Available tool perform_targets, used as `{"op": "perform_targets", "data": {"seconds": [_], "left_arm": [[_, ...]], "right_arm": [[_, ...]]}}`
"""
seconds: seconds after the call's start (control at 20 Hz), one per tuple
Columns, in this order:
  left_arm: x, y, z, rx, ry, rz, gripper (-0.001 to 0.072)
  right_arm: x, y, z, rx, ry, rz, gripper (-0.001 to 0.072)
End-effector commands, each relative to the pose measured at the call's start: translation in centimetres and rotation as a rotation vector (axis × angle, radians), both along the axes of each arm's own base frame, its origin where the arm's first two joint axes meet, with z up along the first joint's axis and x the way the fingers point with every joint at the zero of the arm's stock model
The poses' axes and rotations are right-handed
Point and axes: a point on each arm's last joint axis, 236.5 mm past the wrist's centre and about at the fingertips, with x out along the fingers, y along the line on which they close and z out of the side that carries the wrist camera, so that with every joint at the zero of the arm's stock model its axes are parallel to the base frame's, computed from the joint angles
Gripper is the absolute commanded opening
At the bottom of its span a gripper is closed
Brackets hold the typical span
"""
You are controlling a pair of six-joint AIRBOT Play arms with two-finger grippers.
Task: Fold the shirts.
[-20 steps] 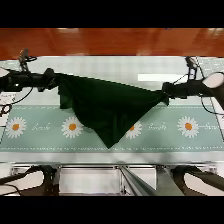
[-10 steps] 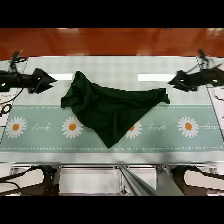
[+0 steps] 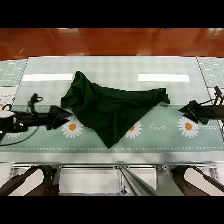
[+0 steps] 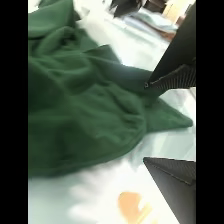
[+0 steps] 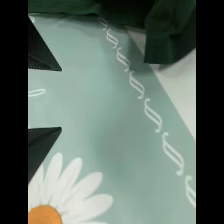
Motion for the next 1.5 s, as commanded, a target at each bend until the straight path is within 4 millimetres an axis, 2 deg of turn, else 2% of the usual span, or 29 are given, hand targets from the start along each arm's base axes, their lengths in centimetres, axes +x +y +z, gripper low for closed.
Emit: {"op": "perform_targets", "data": {"seconds": [0.0,0.2,0.3,0.6,0.65,0.7,0.75,0.95,1.05,1.25,1.45], "left_arm": [[-1.7,-3.0,-2.2,-0.009,0.047,-0.015,0.051],[-1.6,-3.9,-4.6,0.052,0.104,0.001,0.051],[-0.9,-4.3,-4.6,0.044,0.107,-0.004,0.051],[2.8,-6.3,-5.0,0.082,0.065,-0.053,0.0506],[3.7,-6.5,-4.4,0.064,0.059,-0.065,0.0352],[4.7,-6.6,-3.5,0.051,0.032,-0.082,0.0036],[5.8,-6.7,-2.1,0.047,-0.032,-0.114,0.0018],[9.0,-6.9,3.1,0.0,-0.148,-0.163,0.0017],[10.0,-7.1,4.5,-0.001,-0.189,-0.171,0.0017],[10.4,-7.1,5.0,0.0,-0.204,-0.173,0.0017],[10.4,-7.1,5.0,0.0,-0.204,-0.173,0.0018]], "right_arm": [[-0.6,1.2,-0.4,0.048,-0.033,-0.014,0.0406],[-0.6,1.4,-0.3,0.058,-0.034,-0.01,0.0406],[-0.6,1.5,-0.3,0.06,-0.034,-0.006,0.0406],[-0.6,1.5,-0.3,0.06,-0.034,-0.006,0.0406],[-0.6,1.5,-0.3,0.06,-0.034,-0.006,0.0406],[-0.7,1.5,-0.3,0.06,-0.033,-0.006,0.0406],[-0.6,1.4,-0.3,0.058,-0.034,-0.006,0.0406],[-0.2,0.7,-0.5,0.026,-0.049,-0.02,0.0406],[1.0,-0.1,-0.2,0.012,-0.086,-0.061,0.0406],[3.5,0.0,-0.2,0.047,-0.08,-0.005,0.0406],[7.1,2.1,-1.9,0.088,-0.037,0.101,0.0406]]}}
